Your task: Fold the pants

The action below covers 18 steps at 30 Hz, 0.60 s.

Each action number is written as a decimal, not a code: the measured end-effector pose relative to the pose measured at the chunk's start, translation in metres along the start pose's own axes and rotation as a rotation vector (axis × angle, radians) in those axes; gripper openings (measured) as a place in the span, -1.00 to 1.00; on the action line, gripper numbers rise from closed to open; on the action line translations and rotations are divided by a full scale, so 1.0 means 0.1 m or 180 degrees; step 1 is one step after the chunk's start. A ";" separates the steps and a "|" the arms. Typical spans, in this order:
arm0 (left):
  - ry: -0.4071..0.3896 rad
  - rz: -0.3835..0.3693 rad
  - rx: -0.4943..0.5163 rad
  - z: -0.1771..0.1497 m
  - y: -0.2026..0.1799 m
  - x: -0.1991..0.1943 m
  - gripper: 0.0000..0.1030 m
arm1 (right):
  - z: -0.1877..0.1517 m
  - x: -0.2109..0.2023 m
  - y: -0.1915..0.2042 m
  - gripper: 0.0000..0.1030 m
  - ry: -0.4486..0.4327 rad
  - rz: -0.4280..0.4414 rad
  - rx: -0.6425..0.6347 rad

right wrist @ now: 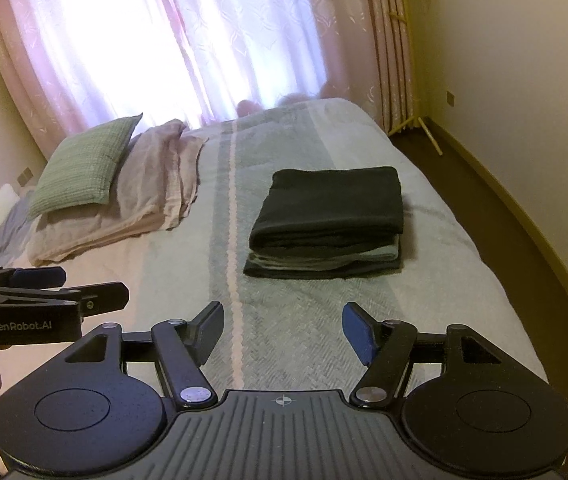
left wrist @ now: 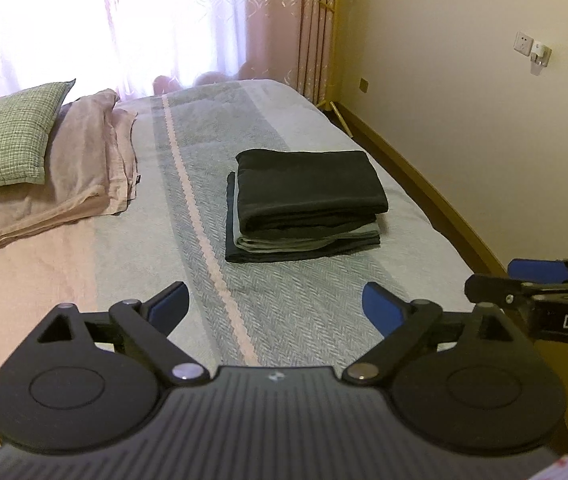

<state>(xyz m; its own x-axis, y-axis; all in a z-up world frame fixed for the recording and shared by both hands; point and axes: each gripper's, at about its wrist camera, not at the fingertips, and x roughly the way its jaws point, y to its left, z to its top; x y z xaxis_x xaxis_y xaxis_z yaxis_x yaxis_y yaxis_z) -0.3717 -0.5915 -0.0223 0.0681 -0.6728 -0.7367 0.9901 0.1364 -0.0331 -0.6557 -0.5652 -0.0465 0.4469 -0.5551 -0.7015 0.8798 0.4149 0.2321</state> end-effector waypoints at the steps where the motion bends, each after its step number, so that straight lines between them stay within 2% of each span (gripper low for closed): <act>1: 0.0001 -0.0009 -0.0002 -0.01 0.01 -0.01 0.78 | -0.02 -0.01 0.01 0.22 0.0000 -0.0012 0.0008; 18: -0.0015 -0.0078 0.0042 0.01 0.07 -0.01 0.78 | 0.01 0.05 0.08 0.22 0.0001 -0.0028 -0.0015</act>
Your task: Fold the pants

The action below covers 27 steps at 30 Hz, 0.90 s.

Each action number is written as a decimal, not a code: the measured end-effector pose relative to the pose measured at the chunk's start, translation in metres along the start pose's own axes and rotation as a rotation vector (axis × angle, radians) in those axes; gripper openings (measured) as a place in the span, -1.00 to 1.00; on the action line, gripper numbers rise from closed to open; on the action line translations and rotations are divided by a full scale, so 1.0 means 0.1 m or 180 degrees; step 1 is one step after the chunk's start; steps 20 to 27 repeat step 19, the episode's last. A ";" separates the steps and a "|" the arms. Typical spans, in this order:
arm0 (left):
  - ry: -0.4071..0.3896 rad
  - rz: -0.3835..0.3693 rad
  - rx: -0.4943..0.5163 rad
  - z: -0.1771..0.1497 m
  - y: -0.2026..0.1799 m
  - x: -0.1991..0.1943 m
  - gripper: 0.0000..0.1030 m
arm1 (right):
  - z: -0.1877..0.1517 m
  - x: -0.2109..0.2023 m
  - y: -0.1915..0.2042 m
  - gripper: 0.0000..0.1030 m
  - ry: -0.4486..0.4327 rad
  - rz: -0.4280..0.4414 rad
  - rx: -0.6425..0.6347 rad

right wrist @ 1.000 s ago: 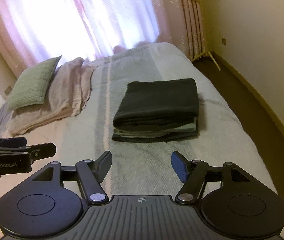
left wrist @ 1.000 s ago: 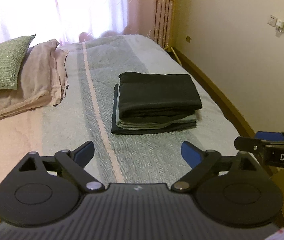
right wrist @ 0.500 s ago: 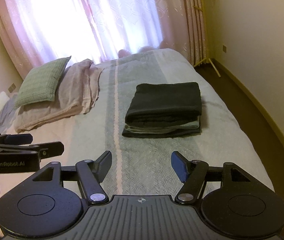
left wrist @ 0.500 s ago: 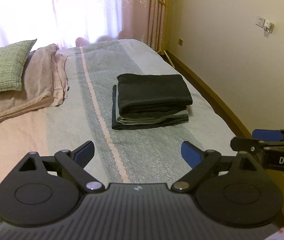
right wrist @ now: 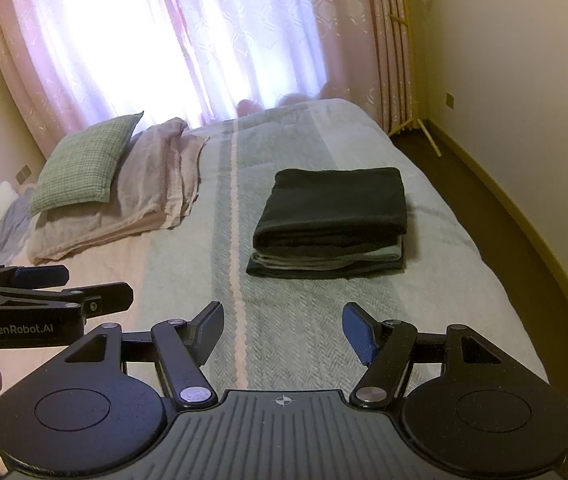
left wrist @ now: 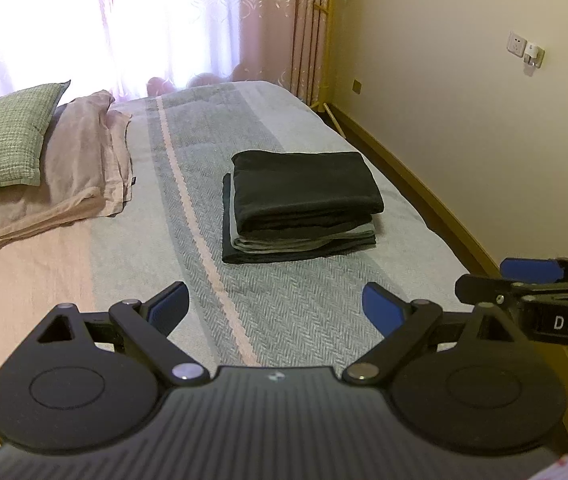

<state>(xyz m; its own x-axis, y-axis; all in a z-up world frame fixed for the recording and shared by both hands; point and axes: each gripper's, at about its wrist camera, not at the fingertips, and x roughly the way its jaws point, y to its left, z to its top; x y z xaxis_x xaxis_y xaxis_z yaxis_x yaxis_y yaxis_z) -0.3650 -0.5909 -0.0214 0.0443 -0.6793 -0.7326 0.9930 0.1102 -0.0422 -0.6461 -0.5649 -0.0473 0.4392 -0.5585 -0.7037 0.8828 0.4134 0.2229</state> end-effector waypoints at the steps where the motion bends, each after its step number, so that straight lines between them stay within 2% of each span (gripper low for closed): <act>1: 0.0001 -0.0001 0.0001 0.01 0.00 0.01 0.78 | 0.01 0.01 0.00 0.22 0.0008 0.0003 0.0001; 18: 0.0042 -0.0011 0.0049 0.22 -0.20 0.27 0.77 | 0.17 0.17 -0.28 0.22 0.0078 0.0047 0.0007; 27: 0.0049 -0.0005 0.0048 0.23 -0.22 0.29 0.77 | 0.17 0.17 -0.28 0.22 0.0078 0.0047 0.0007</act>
